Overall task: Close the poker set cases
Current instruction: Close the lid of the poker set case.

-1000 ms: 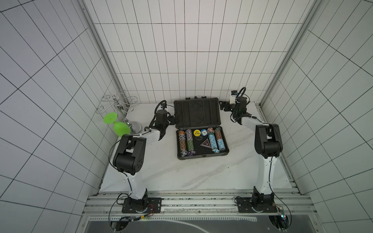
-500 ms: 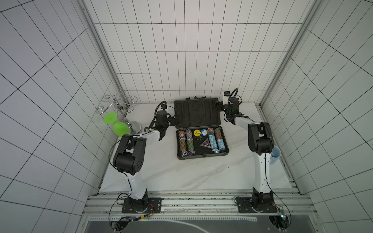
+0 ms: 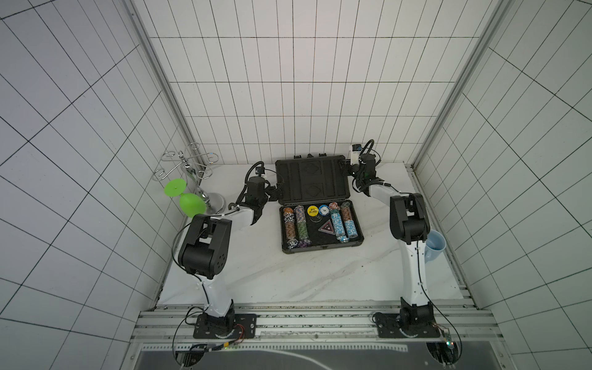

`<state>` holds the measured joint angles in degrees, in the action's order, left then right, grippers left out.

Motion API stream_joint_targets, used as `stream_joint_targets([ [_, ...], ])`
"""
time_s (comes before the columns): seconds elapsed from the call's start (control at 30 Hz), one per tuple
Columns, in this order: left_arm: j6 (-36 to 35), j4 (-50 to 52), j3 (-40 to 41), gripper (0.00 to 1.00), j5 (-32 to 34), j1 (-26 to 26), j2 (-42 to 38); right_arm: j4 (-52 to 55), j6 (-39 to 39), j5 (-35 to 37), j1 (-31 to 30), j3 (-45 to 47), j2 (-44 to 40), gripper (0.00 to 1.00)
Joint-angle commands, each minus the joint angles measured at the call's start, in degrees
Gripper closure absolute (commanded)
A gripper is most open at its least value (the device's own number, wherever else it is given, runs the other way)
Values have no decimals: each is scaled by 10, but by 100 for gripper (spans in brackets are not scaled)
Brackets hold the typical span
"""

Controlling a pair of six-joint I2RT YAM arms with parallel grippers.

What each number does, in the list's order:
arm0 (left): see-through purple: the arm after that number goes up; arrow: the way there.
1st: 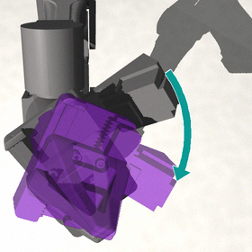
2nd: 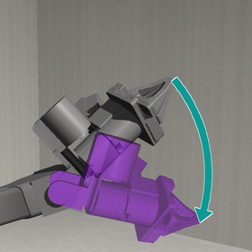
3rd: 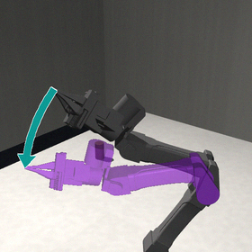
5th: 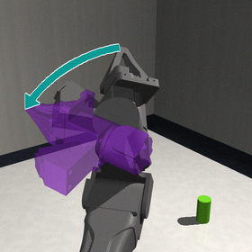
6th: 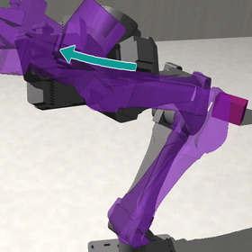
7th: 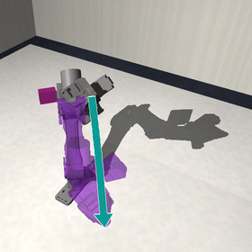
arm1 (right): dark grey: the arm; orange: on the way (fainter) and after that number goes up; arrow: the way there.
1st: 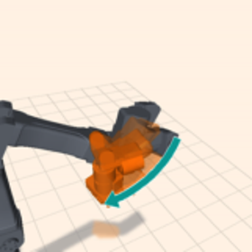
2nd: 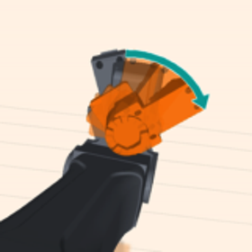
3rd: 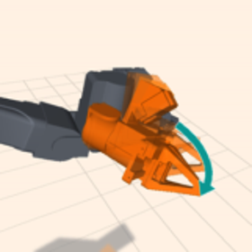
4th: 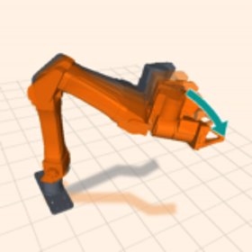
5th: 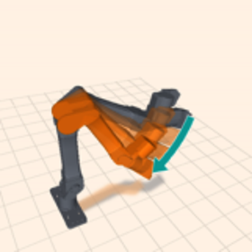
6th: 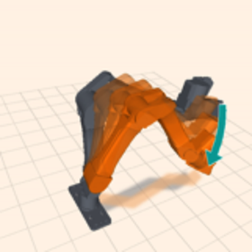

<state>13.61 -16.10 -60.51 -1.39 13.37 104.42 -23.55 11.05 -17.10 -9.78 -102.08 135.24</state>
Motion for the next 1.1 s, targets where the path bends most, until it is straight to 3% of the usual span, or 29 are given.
stream_joint_targets([
  [0.0, -9, 10, 6, 2, -5, -7, -32, 10, -7, -6, -3, -51, -47, 69],
  [0.13, -8, 24, 11, 2, -7, -13, -56, 5, -39, -13, -9, -1, -103, 78],
  [0.23, -3, 39, 9, 2, -8, -17, -75, -6, -60, -19, -13, 48, -148, 88],
  [0.3, 1, 45, 11, 2, -12, -19, -88, -27, -67, -20, -15, 92, -182, 100],
  [0.67, 3, 76, 33, 2, -70, -19, -183, -96, -96, -26, -23, 325, -359, 100],
  [0.87, 13, 85, 60, 2, -64, -19, -279, -95, -110, 7, -43, 445, -449, 100],
  [1.07, 52, 109, 56, 2, -80, -13, -315, -89, -110, 44, -73, 534, -518, 100],
])
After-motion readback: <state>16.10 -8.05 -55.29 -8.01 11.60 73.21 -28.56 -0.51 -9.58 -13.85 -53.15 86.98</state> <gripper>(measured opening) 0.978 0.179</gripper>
